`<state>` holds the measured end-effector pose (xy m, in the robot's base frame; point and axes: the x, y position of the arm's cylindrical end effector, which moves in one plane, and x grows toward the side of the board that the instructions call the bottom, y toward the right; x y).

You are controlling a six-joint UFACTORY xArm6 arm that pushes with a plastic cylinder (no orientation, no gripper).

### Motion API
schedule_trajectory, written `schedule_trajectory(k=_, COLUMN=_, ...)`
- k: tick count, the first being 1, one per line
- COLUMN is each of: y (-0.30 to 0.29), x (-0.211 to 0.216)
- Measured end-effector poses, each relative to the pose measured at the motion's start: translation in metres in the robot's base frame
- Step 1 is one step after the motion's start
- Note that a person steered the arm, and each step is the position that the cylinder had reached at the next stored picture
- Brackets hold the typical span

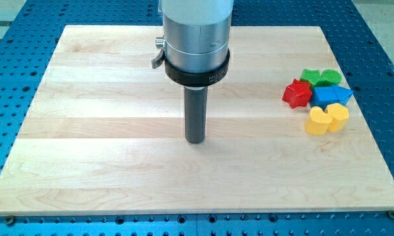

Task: Move your arm towards the red star

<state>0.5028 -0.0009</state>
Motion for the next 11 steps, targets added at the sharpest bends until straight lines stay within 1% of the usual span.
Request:
schedule_trajectory(k=3, y=0.005, x=-0.006)
schedule_trajectory(k=4, y=0.032, x=-0.027)
schedule_trajectory(k=5, y=0.08, x=-0.07)
schedule_trajectory(k=6, y=0.089, x=-0.071)
schedule_trajectory(k=7, y=0.108, x=-0.091)
schedule_trajectory(k=8, y=0.138, x=-0.141)
schedule_trajectory(k=9, y=0.16, x=-0.182)
schedule_trajectory(k=10, y=0.207, x=-0.2)
schedule_trajectory(k=11, y=0.279, x=-0.222)
